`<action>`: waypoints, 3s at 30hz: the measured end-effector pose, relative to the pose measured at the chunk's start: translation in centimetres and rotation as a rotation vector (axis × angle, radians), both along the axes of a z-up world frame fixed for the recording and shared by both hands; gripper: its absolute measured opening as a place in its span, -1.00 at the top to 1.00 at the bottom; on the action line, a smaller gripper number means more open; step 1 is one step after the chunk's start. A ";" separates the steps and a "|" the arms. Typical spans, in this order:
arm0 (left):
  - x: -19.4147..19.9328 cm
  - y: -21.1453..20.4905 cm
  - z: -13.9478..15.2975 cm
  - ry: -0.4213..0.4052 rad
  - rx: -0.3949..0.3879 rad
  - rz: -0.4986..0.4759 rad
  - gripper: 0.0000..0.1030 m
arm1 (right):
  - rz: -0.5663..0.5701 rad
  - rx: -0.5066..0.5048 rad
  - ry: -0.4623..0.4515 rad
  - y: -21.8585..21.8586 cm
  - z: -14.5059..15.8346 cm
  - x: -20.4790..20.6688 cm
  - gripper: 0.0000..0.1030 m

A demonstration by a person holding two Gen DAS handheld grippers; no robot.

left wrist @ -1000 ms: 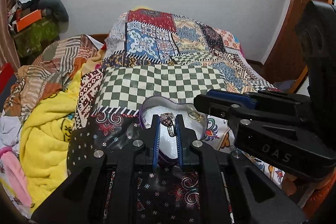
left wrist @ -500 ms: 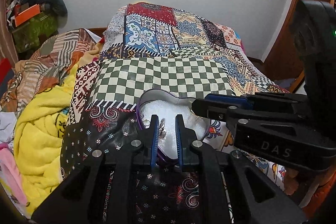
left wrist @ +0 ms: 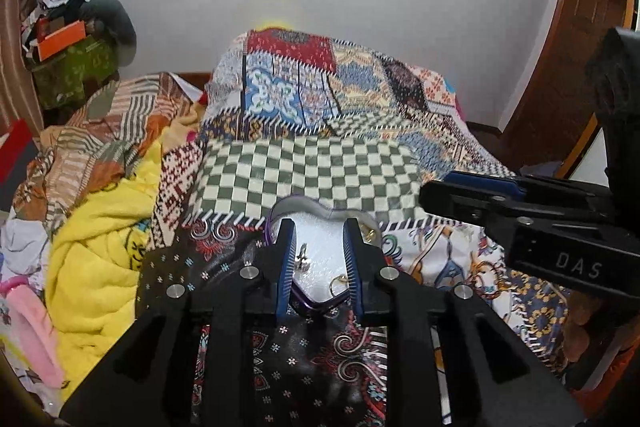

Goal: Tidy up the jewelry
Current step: 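Open both tools to release the ring and earring into the tin, then move both tools back toward the remaining jewelry, then grasp a silver ring with the right tool while the left tool grasps a silver earring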

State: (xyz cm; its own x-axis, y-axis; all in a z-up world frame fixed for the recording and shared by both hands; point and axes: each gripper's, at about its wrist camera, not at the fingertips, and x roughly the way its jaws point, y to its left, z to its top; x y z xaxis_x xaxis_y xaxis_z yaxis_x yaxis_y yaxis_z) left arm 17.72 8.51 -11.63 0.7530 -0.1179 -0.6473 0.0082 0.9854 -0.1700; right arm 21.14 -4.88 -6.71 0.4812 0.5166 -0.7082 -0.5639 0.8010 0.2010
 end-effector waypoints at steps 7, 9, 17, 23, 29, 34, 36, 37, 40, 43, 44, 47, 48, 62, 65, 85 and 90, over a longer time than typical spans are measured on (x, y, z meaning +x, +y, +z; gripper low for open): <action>-1.9 -1.6 3.2 -0.065 0.029 -0.018 0.42 | -0.066 0.014 -0.045 -3.6 2.4 -1.2 0.45; -2.3 -2.3 3.8 -0.076 0.035 -0.029 0.40 | -0.083 0.016 -0.054 -4.7 2.8 -1.7 0.45; -3.1 -5.5 4.5 -0.071 0.050 -0.082 0.37 | -0.158 -0.001 -0.076 -8.7 3.5 -3.0 0.44; -2.7 -7.6 3.2 -0.027 0.047 -0.117 0.37 | -0.216 -0.013 -0.049 -11.9 2.6 -3.3 0.44; -1.8 -9.3 0.7 0.043 0.047 -0.143 0.37 | -0.259 -0.042 -0.004 -14.4 0.7 -3.3 0.44; -0.9 -10.2 -2.3 0.124 0.044 -0.155 0.37 | -0.276 -0.076 0.058 -15.9 -1.9 -3.0 0.44; -0.5 -10.4 -3.5 0.156 0.039 -0.161 0.37 | -0.272 -0.094 0.085 -16.1 -3.0 -2.8 0.44; -0.4 -10.4 -3.9 0.167 0.037 -0.163 0.37 | -0.268 -0.111 0.105 -16.2 -3.8 -2.7 0.44; 0.3 -10.4 -5.4 0.205 0.028 -0.166 0.37 | -0.252 -0.153 0.150 -16.2 -5.7 -2.7 0.44; 0.7 -10.3 -6.5 0.240 0.008 -0.174 0.37 | -0.240 -0.170 0.186 -16.6 -7.2 -2.8 0.44; 0.9 -10.4 -6.9 0.250 0.002 -0.178 0.37 | -0.236 -0.170 0.197 -16.7 -7.6 -2.9 0.44; 1.4 -10.5 -7.6 0.267 0.007 -0.192 0.37 | -0.218 -0.176 0.225 -16.7 -8.4 -3.0 0.44; 1.6 -10.7 -7.8 0.271 0.008 -0.200 0.37 | -0.208 -0.182 0.226 -16.5 -8.5 -3.0 0.44; 4.1 -12.0 -9.0 0.283 0.019 -0.231 0.50 | -0.156 -0.184 0.236 -14.9 -9.8 -1.9 0.44; 4.4 -11.9 -9.2 0.288 0.008 -0.239 0.58 | -0.152 -0.186 0.226 -14.6 -9.9 -1.7 0.44; 3.2 -11.8 -8.7 0.267 0.019 -0.210 0.86 | -0.156 -0.169 0.183 -14.0 -9.9 -1.7 0.62; 2.4 -12.1 -7.8 0.247 0.028 -0.212 0.86 | -0.176 -0.128 0.164 -14.7 -8.5 -2.0 0.62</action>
